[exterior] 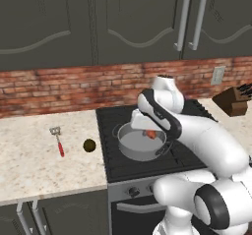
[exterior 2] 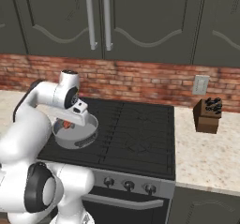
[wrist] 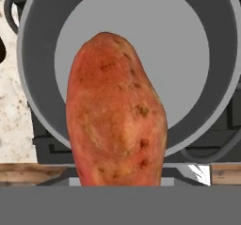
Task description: Put the avocado and sweet potato in the pot. Retrieve the spatula and lightly stir the vegetables in the pot.
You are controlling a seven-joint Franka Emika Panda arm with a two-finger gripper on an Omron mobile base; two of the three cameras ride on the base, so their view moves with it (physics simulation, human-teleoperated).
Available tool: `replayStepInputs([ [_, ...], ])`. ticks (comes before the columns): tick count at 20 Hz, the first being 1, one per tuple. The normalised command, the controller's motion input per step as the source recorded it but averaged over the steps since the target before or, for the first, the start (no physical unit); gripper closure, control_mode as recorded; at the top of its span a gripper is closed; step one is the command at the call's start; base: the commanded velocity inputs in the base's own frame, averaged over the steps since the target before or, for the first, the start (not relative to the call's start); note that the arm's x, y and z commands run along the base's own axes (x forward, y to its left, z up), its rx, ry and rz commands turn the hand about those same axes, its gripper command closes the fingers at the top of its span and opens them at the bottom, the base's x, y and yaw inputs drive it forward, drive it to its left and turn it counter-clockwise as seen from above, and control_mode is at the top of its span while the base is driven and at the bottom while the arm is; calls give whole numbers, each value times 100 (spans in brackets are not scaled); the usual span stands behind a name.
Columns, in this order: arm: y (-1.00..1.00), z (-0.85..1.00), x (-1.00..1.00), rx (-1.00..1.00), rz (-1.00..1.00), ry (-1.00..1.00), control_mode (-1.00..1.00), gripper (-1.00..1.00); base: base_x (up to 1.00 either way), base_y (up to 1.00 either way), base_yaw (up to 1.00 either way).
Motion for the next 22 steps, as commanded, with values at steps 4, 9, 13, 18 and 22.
replayStepInputs([
  [4, 10, -8, 19, -10, 0, 5, -100, 100, 0, 0, 0],
  [9, 0, -32, 14, -2, 0, -3, -100, 100, 0, 0, 0],
  [13, 0, -54, 23, 0, 0, -1, -100, 100, 0, 0, 0],
  [18, 0, -52, 17, 0, 0, 0, -100, 100, 0, 0, 0],
  [22, 0, -21, 5, 0, 0, 1, -100, 100, 0, 0, 0],
])
